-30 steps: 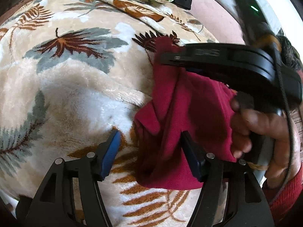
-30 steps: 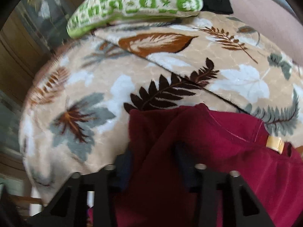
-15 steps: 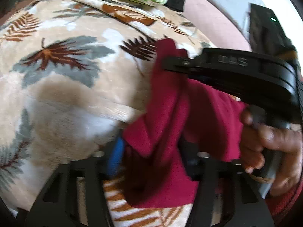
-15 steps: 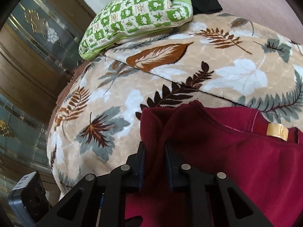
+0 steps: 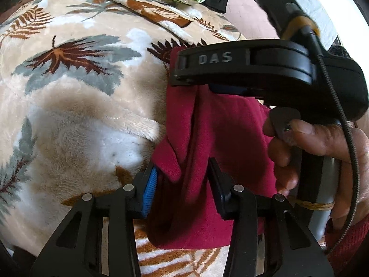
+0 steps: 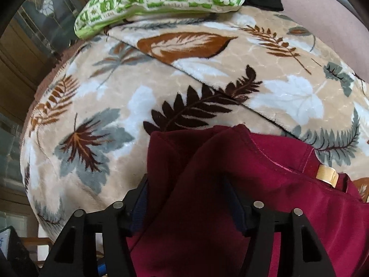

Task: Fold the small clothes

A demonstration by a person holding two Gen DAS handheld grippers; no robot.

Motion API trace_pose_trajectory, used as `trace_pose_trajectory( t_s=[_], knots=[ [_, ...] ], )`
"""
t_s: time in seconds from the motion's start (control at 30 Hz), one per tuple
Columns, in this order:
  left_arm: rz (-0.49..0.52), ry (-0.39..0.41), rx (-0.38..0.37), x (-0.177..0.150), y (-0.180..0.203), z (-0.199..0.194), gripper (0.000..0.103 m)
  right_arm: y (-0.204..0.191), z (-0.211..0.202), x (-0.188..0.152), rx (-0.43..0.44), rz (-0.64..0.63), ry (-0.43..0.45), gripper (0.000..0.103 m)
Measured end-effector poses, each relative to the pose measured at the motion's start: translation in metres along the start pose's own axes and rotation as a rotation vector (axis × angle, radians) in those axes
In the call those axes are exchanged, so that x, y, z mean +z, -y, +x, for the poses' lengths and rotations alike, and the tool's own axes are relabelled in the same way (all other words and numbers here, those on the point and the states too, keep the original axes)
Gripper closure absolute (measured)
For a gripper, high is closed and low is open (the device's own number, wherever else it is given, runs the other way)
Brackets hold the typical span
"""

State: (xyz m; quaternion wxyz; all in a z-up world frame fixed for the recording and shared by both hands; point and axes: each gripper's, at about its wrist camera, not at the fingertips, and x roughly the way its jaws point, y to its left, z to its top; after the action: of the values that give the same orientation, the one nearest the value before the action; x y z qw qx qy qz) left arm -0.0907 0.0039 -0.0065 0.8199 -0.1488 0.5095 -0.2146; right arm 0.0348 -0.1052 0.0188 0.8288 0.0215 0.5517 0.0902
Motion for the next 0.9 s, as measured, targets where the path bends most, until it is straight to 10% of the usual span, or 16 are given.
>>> trace_pose_trajectory(
  t_s=[0.23,0.4,0.9],
  knots=[
    [0.013,-0.002,0.007,0.002,0.0,0.004,0.061,0.004,0.003,-0.001,-0.008,0.015,0.034,0.042],
    [0.051,-0.001,-0.006,0.001,0.008,-0.004,0.072,0.024,-0.02,-0.011,0.142,0.11,0.12,0.082],
    [0.165,0.015,-0.091,-0.005,0.077,-0.038,0.08,0.086,-0.113,-0.053,0.401,0.228,0.337,0.088]
  ],
)
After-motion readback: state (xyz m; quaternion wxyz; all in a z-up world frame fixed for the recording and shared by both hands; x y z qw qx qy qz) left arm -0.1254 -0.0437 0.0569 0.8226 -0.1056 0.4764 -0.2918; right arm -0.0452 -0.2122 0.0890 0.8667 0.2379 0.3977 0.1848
